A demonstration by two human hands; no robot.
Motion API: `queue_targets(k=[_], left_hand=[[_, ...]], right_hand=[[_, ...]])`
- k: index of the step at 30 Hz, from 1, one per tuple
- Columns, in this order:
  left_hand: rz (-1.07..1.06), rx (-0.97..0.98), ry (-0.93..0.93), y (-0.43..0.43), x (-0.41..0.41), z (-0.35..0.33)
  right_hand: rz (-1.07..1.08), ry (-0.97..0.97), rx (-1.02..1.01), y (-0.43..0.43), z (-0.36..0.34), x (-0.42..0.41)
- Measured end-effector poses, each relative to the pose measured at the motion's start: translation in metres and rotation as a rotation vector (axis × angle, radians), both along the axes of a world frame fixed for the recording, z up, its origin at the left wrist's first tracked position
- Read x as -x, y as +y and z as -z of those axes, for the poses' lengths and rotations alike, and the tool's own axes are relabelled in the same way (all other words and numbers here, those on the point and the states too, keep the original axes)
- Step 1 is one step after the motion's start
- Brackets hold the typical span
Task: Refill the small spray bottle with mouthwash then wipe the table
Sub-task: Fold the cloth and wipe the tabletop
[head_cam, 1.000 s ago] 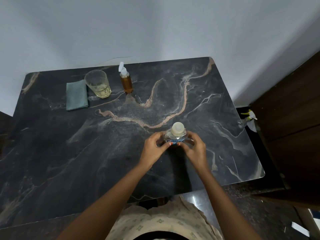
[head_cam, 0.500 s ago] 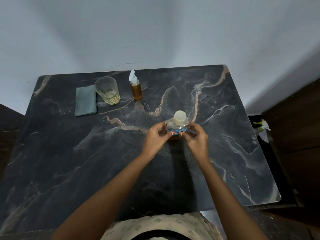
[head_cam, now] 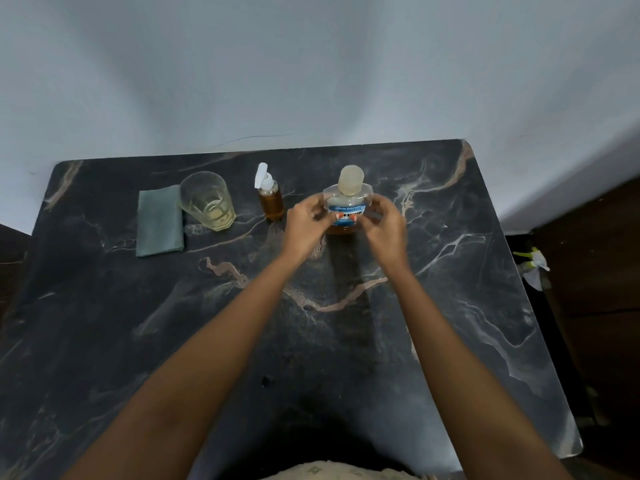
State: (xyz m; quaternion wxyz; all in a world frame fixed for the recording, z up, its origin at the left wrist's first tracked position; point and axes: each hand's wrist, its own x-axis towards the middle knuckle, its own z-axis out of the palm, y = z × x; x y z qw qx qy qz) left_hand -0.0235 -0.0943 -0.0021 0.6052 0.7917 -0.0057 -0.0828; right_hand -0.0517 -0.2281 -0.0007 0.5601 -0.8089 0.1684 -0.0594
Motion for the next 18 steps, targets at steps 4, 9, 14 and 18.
queue_targets(k=[4, 9, 14, 18], left_hand=[[0.0, 0.011, 0.009, 0.0, -0.023, 0.004], [-0.01, 0.028, 0.023, 0.0, -0.035, 0.008], [-0.006, 0.032, 0.041, 0.0, -0.037, 0.012], [-0.008, 0.003, 0.045, -0.001, -0.037, 0.011]], right_hand=[[-0.015, 0.012, 0.033, 0.001, 0.001, -0.023], [-0.011, 0.014, 0.048, 0.002, 0.008, -0.037], [-0.029, 0.03, 0.043, 0.001, 0.015, -0.041], [-0.031, 0.024, 0.036, 0.0, 0.017, -0.042]])
